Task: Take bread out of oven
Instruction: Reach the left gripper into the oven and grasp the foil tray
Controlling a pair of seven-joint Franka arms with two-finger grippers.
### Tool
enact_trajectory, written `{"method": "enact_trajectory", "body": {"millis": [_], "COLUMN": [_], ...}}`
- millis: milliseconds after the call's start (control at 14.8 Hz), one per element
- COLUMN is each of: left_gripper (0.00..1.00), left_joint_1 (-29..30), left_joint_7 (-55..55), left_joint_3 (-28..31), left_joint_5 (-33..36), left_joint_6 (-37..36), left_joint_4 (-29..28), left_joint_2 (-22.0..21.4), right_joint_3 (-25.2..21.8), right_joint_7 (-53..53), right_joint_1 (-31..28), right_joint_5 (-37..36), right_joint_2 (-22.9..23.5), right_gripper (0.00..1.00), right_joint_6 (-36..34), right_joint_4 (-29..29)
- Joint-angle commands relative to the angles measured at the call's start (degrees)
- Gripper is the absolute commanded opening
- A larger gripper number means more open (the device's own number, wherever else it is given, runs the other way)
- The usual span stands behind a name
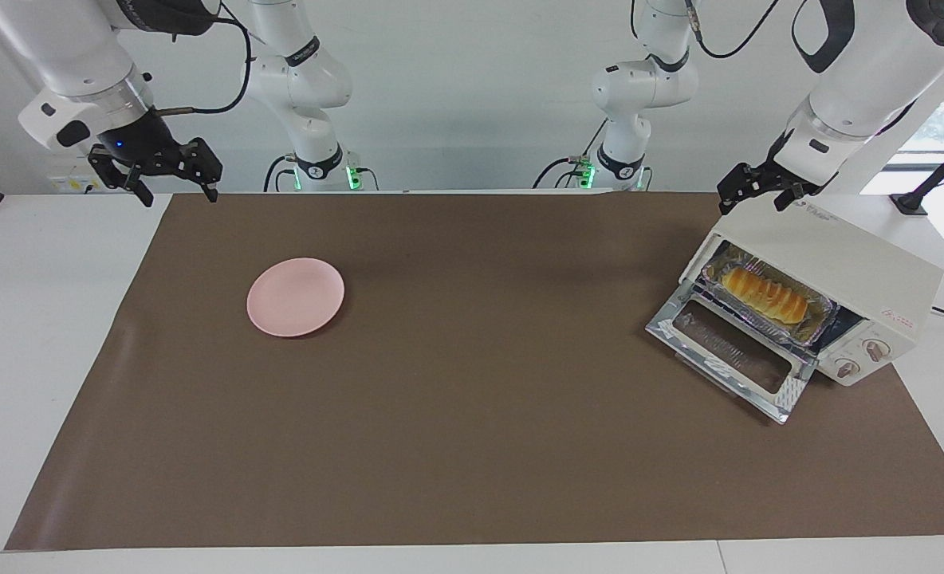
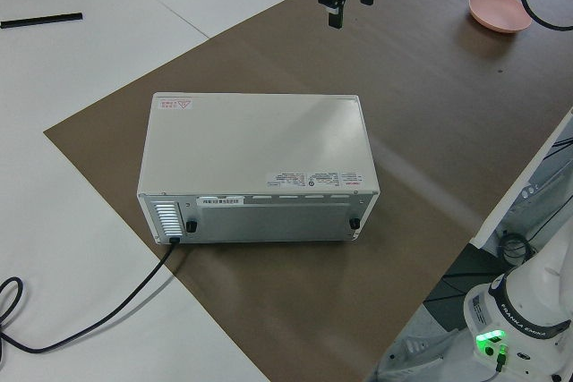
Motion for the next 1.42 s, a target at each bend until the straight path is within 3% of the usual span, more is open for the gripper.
{"method": "enact_trajectory", "body": {"millis": [0,337,539,944,1079,1348], "left_gripper": [1.00,1.00,1.00,1.00,1.00,1.00], "left_joint_1": [0.4,1.3,-0.2,-0.8,-0.2,0.4], "left_joint_7": [0.2,-0.2,-15.5,-33.3,-38.4,-39.1], "left_joint_3": [-0.1,-0.1,-0.1,0.3,0.4,0.4], "left_joint_5": [-0.6,-0.6,0.9,9.9,10.5,10.9], "left_joint_6": [1.4,2.9,9.6,16.7,22.0,26.8], "left_joint_4": [-1.8,-1.9,-1.8,-0.3,-4.7,-13.3], "left_joint_2": [-1.7,-1.7,-0.7,10.0,11.4,9.2], "right_joint_3": [0.2,0.2,0.2,0.2,0.2,0.2], "right_joint_7": [-0.3,-0.3,-0.3,-0.3,-0.3,-0.3], "right_joint_1": [-0.5,-0.5,-0.5,-0.5,-0.5,-0.5], "right_joint_5": [0.7,0.7,0.7,0.7,0.7,0.7], "right_joint_2": [-1.2,-1.2,-1.2,-1.2,-1.2,-1.2], "right_gripper": [1.00,1.00,1.00,1.00,1.00,1.00], "right_joint_6": [-0.6,-0.6,-0.7,-0.7,-0.6,-0.7], "right_joint_4": [-1.1,-1.1,-1.1,-1.1,-1.1,-1.1]}}
